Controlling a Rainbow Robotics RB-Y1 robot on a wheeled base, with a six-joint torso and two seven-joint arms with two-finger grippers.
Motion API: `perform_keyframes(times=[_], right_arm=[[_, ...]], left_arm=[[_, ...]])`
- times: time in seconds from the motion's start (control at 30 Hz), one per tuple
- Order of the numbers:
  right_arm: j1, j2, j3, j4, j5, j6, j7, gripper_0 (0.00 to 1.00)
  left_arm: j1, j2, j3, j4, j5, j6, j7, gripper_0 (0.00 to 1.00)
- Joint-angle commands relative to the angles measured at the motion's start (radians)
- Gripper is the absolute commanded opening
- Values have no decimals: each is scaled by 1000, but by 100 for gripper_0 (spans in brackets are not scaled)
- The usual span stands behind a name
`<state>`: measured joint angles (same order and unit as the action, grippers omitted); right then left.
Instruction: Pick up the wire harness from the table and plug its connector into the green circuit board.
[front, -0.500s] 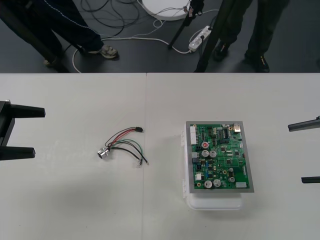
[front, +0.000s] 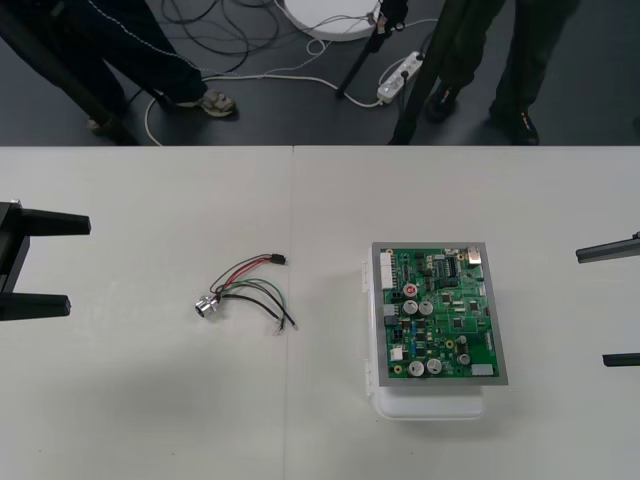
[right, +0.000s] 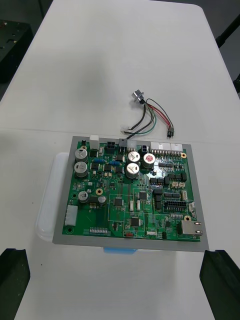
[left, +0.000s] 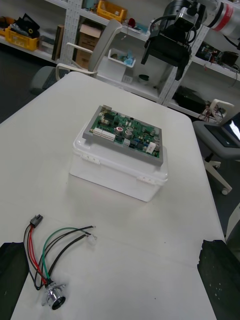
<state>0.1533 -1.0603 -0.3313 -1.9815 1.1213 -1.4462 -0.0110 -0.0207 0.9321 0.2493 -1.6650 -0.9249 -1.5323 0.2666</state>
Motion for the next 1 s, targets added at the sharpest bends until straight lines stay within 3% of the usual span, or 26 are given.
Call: perform_keyframes(times=[0.03,1.0], right_arm=[[9,-40,-35,-20,5,-8,-37,100],[9,-40,-35,-20,5,-8,-37,100]], left_arm=[[-35,47,-10,-27,0,-38,-38,100],[-35,47,-10,-27,0,-38,-38,100]])
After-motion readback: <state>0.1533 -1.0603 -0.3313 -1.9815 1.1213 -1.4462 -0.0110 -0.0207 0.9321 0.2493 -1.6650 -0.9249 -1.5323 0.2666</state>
